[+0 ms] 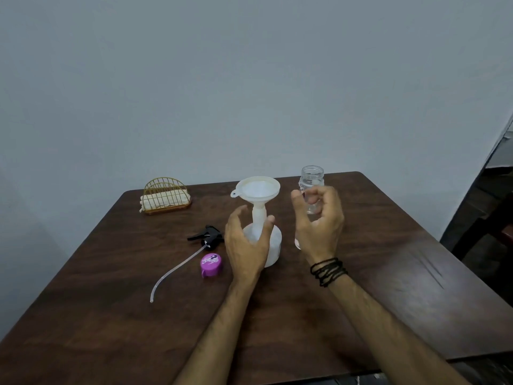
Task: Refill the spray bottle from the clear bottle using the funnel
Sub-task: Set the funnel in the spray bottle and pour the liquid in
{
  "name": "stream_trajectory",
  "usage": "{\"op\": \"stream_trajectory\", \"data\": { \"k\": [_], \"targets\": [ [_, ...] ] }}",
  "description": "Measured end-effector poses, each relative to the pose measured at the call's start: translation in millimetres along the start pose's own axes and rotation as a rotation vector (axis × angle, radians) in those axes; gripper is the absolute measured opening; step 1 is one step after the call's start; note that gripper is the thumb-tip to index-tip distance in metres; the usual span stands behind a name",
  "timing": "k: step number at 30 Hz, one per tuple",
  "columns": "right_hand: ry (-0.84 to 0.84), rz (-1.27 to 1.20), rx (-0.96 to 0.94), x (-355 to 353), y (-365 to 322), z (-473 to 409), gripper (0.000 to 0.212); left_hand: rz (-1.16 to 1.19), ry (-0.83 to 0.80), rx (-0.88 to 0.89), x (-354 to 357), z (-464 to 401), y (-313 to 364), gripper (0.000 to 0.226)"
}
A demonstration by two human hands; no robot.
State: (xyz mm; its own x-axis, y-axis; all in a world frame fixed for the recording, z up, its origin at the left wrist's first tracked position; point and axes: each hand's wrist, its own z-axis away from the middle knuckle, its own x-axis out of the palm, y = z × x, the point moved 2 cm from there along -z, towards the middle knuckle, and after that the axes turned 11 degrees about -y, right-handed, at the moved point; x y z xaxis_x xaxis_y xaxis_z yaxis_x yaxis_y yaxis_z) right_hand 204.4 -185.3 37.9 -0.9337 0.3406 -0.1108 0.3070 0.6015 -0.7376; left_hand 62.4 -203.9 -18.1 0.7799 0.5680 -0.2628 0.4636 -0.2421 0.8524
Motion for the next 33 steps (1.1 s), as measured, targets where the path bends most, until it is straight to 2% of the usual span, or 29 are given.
{"op": "stream_trajectory", "data": {
  "k": [2,4,6,10,16,19,23,28,33],
  "targets": [
    [0.057,0.039,0.042,-6.8,7.5,-9.2,0.048,0.059,-0.021,0.003,1.5,-8.9,9.7,0.058],
    [0.028,0.068,0.118,-9.7,19.8,-18.3,0.064,0.108,-0.035,-0.006,5.1,-15.1,13.4,0.043],
    [-0.082,0.128,0.168,-9.2,35.3,-24.7,0.076,0.149,-0.03,-0.012,9.7,-18.0,13.8,0.031],
    [-0.322,0.128,0.27,-3.5,56.0,-31.5,0.086,0.172,-0.026,0.014,17.8,-19.2,10.8,0.02],
    [-0.407,0.092,0.221,4.8,55.5,-38.2,0.06,0.087,-0.004,0.102,26.2,-16.5,4.9,0.018],
    [-0.421,0.119,0.131,2.7,49.0,-42.0,0.05,0.088,0.004,0.12,26.2,-17.2,3.1,0.023],
    [-0.443,0.168,-0.014,-4.6,32.2,-58.8,0.046,0.09,0.005,0.136,25.3,-16.8,1.4,0.03],
    [-0.582,0.422,-0.205,-8.8,16.1,-77.3,0.046,0.101,0.001,0.13,25.6,-16.3,1.9,0.03],
    [-0.621,0.631,-0.326,-7.5,8.0,-86.9,0.045,0.087,-0.01,0.122,24.1,-17.2,2.4,0.035]
  ]
}}
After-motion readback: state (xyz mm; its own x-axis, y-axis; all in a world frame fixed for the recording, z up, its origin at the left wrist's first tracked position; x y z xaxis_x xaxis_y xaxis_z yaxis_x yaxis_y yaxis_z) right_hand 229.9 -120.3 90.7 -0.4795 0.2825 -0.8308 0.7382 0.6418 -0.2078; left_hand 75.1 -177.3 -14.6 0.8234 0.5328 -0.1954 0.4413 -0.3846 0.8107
